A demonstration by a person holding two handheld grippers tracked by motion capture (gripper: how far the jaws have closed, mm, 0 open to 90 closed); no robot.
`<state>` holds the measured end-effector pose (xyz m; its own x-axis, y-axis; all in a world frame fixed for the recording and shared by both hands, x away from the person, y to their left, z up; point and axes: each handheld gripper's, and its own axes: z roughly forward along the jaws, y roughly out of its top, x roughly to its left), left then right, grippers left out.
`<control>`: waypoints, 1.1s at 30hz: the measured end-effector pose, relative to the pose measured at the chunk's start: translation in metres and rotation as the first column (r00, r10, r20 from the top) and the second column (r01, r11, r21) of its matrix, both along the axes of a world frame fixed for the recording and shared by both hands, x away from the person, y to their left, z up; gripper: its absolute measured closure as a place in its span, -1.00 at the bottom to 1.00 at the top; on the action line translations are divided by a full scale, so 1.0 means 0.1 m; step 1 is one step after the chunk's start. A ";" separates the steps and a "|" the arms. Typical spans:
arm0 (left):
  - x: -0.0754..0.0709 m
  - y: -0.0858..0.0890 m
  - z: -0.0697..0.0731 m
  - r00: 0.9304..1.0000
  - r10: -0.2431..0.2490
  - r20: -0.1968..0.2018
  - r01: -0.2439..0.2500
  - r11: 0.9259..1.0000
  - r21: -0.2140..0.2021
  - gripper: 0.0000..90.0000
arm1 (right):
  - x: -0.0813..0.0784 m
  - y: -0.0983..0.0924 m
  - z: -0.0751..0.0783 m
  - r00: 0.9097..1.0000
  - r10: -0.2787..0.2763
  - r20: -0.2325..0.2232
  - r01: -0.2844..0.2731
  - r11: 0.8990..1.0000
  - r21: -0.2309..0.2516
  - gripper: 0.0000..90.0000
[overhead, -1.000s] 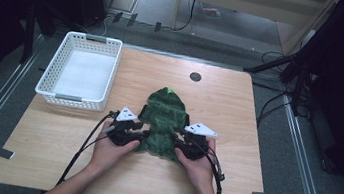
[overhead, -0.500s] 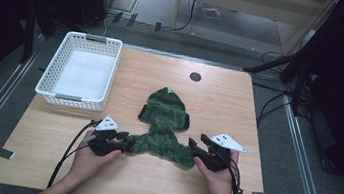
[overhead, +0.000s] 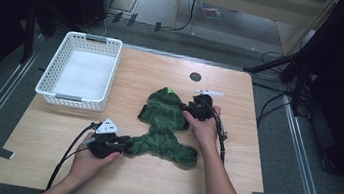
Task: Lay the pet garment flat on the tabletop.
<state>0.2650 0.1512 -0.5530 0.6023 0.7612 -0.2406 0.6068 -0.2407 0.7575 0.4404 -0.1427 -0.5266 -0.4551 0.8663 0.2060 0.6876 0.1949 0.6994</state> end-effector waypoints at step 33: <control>0.00 0.03 0.00 1.000 0.016 -0.004 -0.017 0.998 -0.057 0.43 | -0.51 -0.30 -0.13 0.995 -0.004 0.099 0.007 0.999 -0.033 0.18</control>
